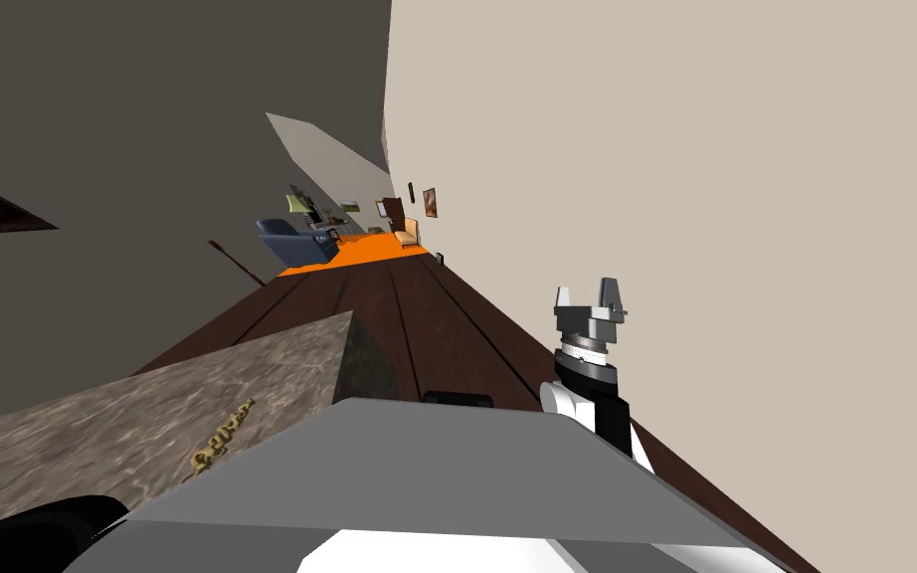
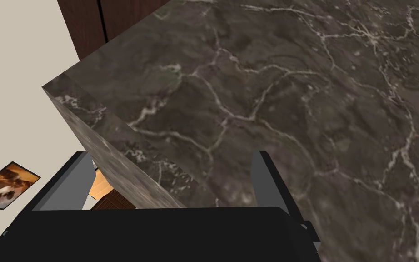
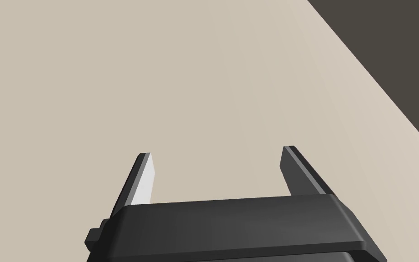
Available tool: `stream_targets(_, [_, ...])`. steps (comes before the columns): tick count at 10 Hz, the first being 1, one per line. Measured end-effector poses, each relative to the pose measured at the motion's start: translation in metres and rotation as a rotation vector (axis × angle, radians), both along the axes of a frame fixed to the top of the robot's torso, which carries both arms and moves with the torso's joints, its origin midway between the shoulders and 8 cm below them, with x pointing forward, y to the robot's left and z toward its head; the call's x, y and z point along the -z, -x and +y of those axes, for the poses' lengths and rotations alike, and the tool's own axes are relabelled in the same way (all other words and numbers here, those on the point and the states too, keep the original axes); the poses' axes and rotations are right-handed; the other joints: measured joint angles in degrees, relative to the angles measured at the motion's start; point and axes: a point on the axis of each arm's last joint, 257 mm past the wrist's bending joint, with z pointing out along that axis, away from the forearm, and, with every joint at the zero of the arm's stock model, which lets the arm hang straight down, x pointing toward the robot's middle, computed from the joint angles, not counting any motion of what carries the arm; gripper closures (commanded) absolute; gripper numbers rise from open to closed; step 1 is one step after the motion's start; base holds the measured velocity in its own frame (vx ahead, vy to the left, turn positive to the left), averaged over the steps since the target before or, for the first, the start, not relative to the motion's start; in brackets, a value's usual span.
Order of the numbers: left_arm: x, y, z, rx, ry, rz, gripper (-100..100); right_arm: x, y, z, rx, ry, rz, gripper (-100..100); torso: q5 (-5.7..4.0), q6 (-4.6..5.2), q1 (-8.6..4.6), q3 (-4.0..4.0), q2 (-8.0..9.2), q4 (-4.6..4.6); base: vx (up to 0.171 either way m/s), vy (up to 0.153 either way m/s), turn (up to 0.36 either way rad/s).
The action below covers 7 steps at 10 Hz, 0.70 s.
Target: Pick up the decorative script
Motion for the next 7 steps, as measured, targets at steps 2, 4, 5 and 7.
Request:
stream_targets(2, [-0.002,0.014,0.005,-0.02,-0.009,0.028,-100,0.0,0.0,0.0,0.0,0.0,0.0,0,0.0,-0.05,-0.06,0.11,0.22,0.04,0.012,-0.002,0.012])
stream_targets(4, [-0.005,0.03,0.012,-0.035,-0.019,0.054,-100,0.0,0.0,0.0,0.0,0.0,0.0,0,-0.02,0.0,-0.08,0.14,0.25,0.06,0.061,0.001,-0.119])
stream_targets(5, [-0.005,0.04,0.017,-0.05,-0.026,0.073,-100,0.0,0.0,0.0,0.0,0.0,0.0,0,0.0,-0.03,-0.04,0.09,0.17,0.04,0.108,0.013,-0.165])
stream_targets(7, [-0.016,0.071,0.031,-0.093,-0.051,0.136,-100,0.0,0.0,0.0,0.0,0.0,0.0,0,0.02,0.02,0.14,-0.09,-0.15,-0.04,0.145,0.057,-0.161])
